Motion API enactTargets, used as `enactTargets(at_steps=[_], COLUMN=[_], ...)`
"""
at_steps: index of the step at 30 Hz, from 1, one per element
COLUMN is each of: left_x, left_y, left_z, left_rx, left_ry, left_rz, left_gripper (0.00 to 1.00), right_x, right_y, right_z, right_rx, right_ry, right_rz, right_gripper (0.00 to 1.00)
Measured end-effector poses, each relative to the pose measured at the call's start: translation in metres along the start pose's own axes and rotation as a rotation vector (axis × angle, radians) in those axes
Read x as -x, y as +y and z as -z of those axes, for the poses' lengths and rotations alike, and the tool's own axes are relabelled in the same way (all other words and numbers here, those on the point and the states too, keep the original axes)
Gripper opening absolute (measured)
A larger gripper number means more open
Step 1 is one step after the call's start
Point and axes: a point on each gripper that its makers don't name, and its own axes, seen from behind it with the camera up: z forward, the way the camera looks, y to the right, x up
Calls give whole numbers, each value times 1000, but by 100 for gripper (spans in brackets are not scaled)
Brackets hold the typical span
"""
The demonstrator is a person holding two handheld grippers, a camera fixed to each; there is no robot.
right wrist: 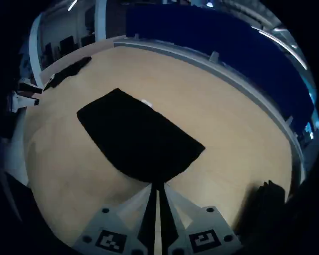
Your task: Fold towel
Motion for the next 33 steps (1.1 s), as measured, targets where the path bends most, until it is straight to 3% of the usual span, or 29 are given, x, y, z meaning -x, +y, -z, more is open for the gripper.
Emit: enactTargets(at_steps=[7, 16, 26, 33], left_x=[-4, -6, -4, 0], left_y=[-6, -14, -23, -29], left_z=[12, 25, 37, 48], left_rx=[-15, -33, -44, -56], left_ry=[20, 42, 55, 66], left_rz=[42, 78, 93, 114], left_gripper=[91, 91, 91, 91], right_x=[-44, -97, -118, -137], right_y=[-5, -26, -49, -81], right_z=[11, 9, 1, -16], right_rx=[-9, -40, -73, -113], right_ry=[46, 87, 94, 101], right_rz=[97, 206, 262, 315], right_gripper=[4, 4, 4, 4])
